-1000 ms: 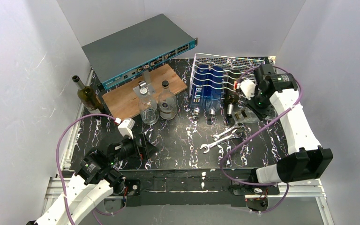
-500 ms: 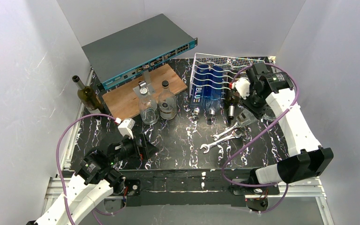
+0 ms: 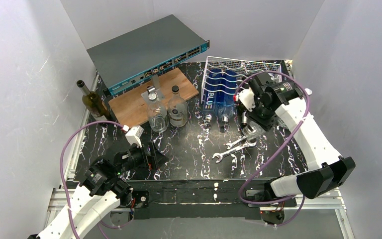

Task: Take the wine bottle off the wine rack
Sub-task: Place the wine bottle at the center of the board.

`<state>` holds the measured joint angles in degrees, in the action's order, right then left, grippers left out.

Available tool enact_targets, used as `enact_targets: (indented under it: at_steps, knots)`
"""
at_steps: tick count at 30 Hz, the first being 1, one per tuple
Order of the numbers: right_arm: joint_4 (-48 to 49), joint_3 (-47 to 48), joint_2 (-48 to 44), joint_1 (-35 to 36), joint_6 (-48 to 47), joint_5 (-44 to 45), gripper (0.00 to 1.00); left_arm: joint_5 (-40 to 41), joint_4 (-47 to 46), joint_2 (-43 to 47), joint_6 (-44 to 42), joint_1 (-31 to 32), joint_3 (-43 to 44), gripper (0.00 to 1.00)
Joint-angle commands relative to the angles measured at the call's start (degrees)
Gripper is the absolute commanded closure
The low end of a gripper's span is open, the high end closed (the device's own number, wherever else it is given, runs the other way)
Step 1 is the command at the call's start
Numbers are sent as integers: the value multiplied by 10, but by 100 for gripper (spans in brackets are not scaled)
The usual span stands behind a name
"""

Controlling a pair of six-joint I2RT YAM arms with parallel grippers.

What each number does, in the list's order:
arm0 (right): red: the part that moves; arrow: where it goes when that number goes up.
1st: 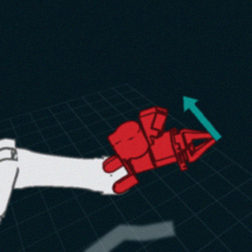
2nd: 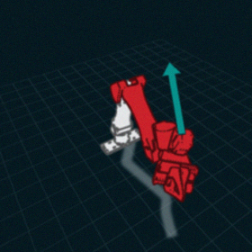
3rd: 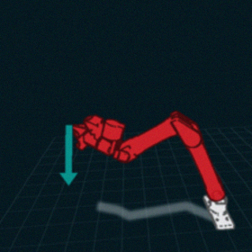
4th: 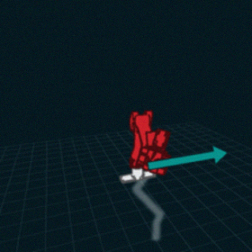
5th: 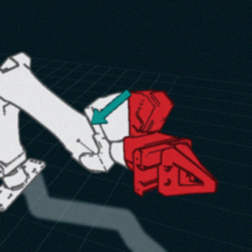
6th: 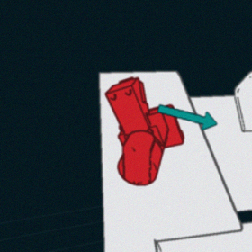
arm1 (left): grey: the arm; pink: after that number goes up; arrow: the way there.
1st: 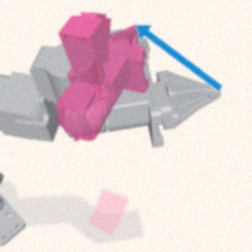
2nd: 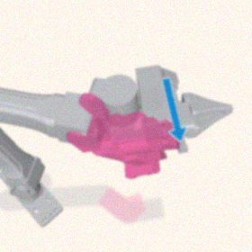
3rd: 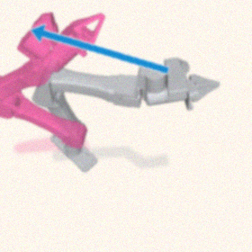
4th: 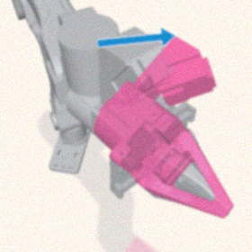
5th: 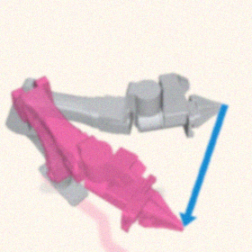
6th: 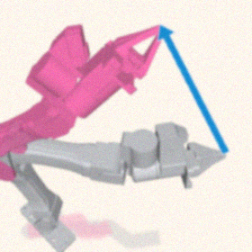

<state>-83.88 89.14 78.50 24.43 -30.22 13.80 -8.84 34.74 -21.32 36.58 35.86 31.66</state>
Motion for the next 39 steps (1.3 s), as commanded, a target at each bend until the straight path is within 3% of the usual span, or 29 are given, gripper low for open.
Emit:
enact_targets:
  at_steps: [1, 22, 39]
  knots:
    - [21, 12, -39, 25, 28, 22, 99, -7, -3, -8, -11, 2, 2, 1]
    - [20, 41, -23, 121, 55, -49, 99, -26, -18, -35, -22, 2, 18, 1]
    - [21, 174, 126, 316, 33, -48, 99, -25, -30, -47, -26, 2, 22, 1]
